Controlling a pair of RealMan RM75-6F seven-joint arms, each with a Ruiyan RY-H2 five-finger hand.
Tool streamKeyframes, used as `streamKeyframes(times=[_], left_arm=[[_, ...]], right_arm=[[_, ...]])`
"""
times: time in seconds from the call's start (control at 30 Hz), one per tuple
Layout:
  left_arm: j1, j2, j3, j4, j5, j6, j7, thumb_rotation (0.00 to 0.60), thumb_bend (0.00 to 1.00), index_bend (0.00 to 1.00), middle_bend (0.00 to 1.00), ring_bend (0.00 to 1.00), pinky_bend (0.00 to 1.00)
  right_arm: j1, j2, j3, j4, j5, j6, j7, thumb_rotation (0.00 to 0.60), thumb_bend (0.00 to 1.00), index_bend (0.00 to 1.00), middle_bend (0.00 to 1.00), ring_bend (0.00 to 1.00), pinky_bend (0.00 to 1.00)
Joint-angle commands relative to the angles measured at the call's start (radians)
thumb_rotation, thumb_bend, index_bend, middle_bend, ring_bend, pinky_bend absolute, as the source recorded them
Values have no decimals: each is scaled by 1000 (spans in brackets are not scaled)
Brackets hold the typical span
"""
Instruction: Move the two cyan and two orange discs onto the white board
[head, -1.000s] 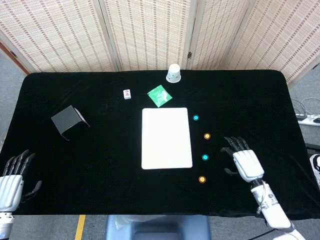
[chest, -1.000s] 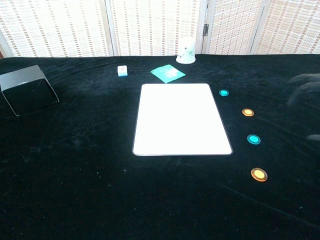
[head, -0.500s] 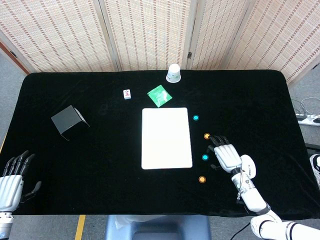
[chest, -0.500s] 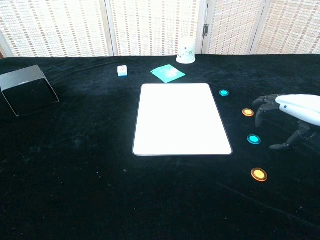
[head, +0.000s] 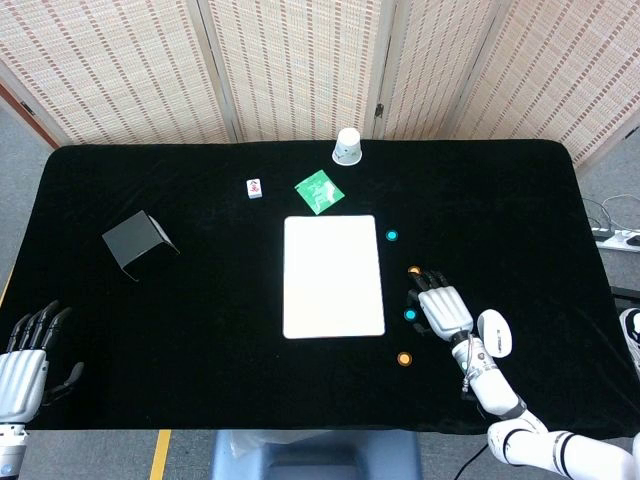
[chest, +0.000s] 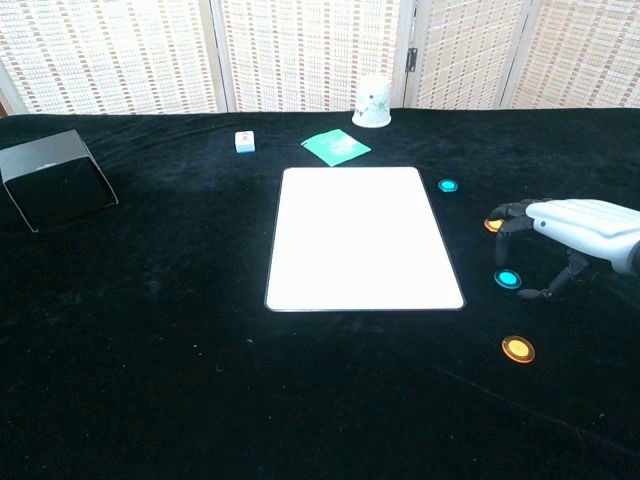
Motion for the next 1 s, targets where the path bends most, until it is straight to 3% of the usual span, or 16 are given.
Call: streamKeyframes(times=[0.03,0.6,1.0], left_arm=[[1,-2,0,3,0,0,-3,600,401,118,18,72,0],[2,-10,0,22,-7,-7,-12,600,401,118,17,71,0],[0,-13,-2,22,-6,-8,-9,600,401,116,17,71,0]], right_arm=[[6,-5,-2,5,6,-2,-6,600,341,432,122,14,0],[40,-32,-15,29,49,-16,-39,600,382,476,126,16,0],[31,10,-13,-22,26,27,7,600,398,501,146,9,0]])
